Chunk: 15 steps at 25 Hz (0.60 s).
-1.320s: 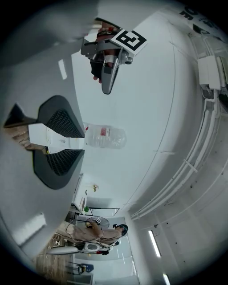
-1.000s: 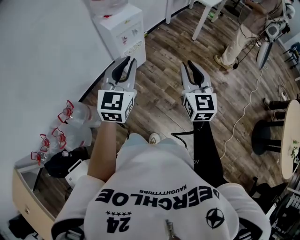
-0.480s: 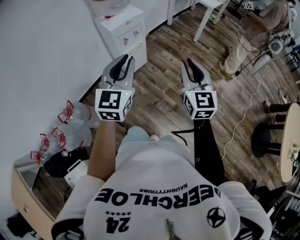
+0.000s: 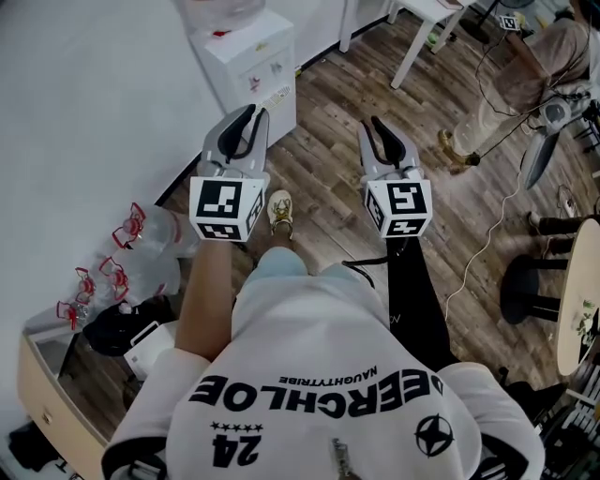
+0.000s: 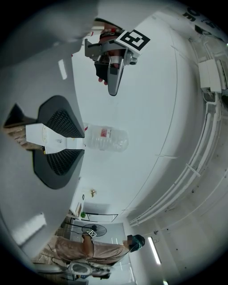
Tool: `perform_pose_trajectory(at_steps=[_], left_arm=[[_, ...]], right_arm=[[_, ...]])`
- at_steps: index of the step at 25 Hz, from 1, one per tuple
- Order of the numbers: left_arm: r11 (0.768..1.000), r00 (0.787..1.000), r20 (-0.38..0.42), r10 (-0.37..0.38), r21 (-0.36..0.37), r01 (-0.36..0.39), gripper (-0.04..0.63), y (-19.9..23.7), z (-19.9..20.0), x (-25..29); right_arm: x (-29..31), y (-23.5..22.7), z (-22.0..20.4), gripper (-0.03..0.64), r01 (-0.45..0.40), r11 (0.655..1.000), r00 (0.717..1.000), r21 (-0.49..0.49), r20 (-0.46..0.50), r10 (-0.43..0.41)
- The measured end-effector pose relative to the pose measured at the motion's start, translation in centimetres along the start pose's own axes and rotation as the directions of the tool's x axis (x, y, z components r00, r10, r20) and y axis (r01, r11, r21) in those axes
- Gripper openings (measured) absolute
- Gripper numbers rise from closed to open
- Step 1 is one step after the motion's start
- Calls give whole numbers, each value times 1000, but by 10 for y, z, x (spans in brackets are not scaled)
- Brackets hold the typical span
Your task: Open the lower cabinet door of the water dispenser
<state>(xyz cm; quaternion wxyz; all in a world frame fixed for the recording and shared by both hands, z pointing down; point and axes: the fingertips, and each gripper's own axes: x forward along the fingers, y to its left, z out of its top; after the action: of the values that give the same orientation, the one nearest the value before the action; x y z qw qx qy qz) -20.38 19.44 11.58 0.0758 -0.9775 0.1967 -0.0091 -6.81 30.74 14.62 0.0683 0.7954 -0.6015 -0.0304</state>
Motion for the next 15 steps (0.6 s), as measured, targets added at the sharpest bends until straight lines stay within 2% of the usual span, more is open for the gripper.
perform_pose_trajectory(at_steps=[8, 11, 15], left_arm=[[999, 1000, 10, -14, 32, 14, 60, 21, -14, 50], [999, 1000, 9, -14, 37, 14, 60, 37, -21, 73], [998, 999, 0, -46, 51, 46, 60, 52, -21, 118]], right_arm=[[54, -17, -14, 61, -6, 1000, 1000, 18, 24, 5], [84, -14, -17, 61, -31, 1000, 999, -1, 22, 31], [128, -31, -12, 61, -26, 1000, 999, 9, 38, 26]])
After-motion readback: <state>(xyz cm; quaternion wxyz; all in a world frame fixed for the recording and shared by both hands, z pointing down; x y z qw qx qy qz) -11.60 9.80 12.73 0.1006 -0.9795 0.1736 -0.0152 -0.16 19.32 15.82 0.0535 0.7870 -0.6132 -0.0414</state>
